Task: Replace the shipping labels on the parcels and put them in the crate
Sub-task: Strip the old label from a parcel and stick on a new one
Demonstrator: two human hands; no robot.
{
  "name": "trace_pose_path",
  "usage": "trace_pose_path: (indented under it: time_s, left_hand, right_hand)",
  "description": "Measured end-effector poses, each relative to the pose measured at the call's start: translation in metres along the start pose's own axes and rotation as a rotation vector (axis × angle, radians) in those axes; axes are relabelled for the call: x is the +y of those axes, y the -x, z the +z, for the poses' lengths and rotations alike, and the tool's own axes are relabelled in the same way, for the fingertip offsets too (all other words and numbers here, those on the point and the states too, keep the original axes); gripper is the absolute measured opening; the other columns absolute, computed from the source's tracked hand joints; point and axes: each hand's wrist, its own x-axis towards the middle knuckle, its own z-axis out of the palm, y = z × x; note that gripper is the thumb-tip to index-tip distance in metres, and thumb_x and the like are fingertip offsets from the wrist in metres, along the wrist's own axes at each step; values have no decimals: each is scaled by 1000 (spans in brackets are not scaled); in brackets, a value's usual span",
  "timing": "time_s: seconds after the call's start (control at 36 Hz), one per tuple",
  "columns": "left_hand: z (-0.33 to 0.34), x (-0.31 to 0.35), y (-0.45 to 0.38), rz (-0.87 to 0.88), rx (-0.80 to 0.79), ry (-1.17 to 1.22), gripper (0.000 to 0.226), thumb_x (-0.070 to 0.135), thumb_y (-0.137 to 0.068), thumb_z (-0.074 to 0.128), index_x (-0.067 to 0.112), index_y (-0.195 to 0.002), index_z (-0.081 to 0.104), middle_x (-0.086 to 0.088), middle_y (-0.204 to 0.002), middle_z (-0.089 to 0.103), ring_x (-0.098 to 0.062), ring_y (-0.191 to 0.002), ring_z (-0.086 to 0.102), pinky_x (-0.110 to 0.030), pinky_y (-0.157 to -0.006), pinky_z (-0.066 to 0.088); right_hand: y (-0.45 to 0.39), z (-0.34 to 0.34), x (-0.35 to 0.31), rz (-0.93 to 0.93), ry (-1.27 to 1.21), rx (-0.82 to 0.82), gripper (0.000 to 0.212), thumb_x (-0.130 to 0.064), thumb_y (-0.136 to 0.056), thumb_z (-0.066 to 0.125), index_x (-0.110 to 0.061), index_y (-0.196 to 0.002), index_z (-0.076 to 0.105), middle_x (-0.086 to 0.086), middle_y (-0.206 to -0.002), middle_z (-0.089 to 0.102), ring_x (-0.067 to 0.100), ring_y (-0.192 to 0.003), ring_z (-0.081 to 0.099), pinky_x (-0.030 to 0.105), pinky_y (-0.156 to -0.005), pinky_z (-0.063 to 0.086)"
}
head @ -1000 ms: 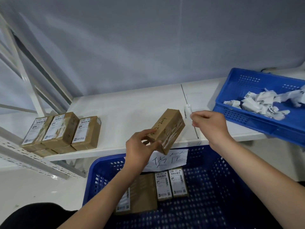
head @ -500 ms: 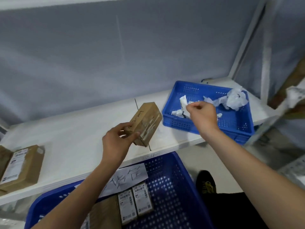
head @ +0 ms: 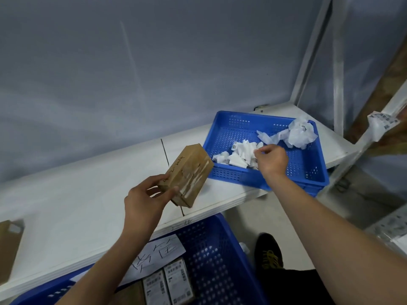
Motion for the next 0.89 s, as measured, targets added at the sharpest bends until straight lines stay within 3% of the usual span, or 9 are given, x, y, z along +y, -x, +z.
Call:
trace_pose_path:
  time_s: [0.06, 0.17, 0.33, 0.44, 0.58, 0.64, 0.72, 0.78, 0.89]
  left_hand:
    - [0, -2, 0, -13, 10, 18, 28, 20, -79, 87, 31, -102, 77, 15, -93, 77, 1, -86, 72, -22, -79, 53]
    - [2, -5, 2, -71, 26, 108, 24, 22, -79, 86, 32, -99, 77, 17, -89, 77, 0, -84, 72, -30, -79, 54]
    - [0, -10, 11, -212, 18, 331, 26, 23, -80, 87, 25, -104, 77, -5, -100, 79, -26, -101, 74, -48, -100, 54]
    - [-8, -7, 16, -251, 27, 417, 28, 16, -83, 84, 16, -109, 74, -12, -99, 79, -29, -99, 75, -47, -101, 55]
    - [-25, 1, 23, -291, 13, 520, 30, 13, -89, 78, 7, -117, 69, -14, -96, 79, -28, -95, 76, -43, -101, 56]
    - [-34, 2, 26, -316, 27, 552, 31, 14, -90, 76, 6, -119, 67, -14, -97, 79, -28, -96, 76, -43, -101, 56]
    - [-52, 5, 33, -339, 37, 587, 30, 14, -92, 74, 7, -120, 66, -14, -100, 78, -27, -98, 76, -41, -100, 56]
    - [-67, 7, 40, -343, 38, 600, 30, 15, -93, 72, 7, -121, 65, -15, -101, 78, -26, -97, 76, -39, -99, 56]
    - [-98, 1, 53, -323, 15, 580, 33, 19, -92, 73, 10, -122, 65, -13, -104, 78, -24, -100, 76, -38, -101, 55]
  right_hand:
    - [-2, -1, -1, 33, -46, -3, 15, -13, -86, 75, -9, -97, 66, 4, -85, 66, 28, -79, 69, 41, -73, 59]
    - [0, 3, -4, -50, -41, -9, 10, -12, -89, 72, -3, -93, 70, 7, -85, 70, 23, -80, 65, 31, -76, 52]
    - [14, 5, -8, -40, -77, 19, 14, -13, -92, 70, -1, -86, 69, 6, -79, 66, 21, -77, 61, 28, -75, 48]
    - [24, 4, -13, -11, -73, 49, 20, -22, -93, 71, -2, -87, 69, 8, -80, 66, 23, -77, 60, 29, -74, 46]
    - [53, 6, -32, -27, -33, 137, 26, -27, -93, 69, -5, -107, 65, 9, -96, 70, 29, -93, 65, 31, -78, 44]
    - [70, 13, -42, -27, -91, 80, 18, -26, -95, 65, -8, -92, 66, 7, -90, 70, 31, -93, 66, 30, -77, 45]
    - [107, 30, -58, 46, -220, -108, 30, -29, -95, 64, -16, -69, 60, 2, -71, 65, 33, -86, 69, 42, -82, 56]
    - [137, 40, -70, 77, -287, -257, 24, -32, -95, 66, -14, -79, 64, 5, -79, 69, 30, -82, 70, 50, -83, 59]
    - [198, 54, -97, 201, -357, -590, 41, -48, -90, 70, -15, -113, 60, 8, -104, 68, 26, -91, 72, 42, -82, 62]
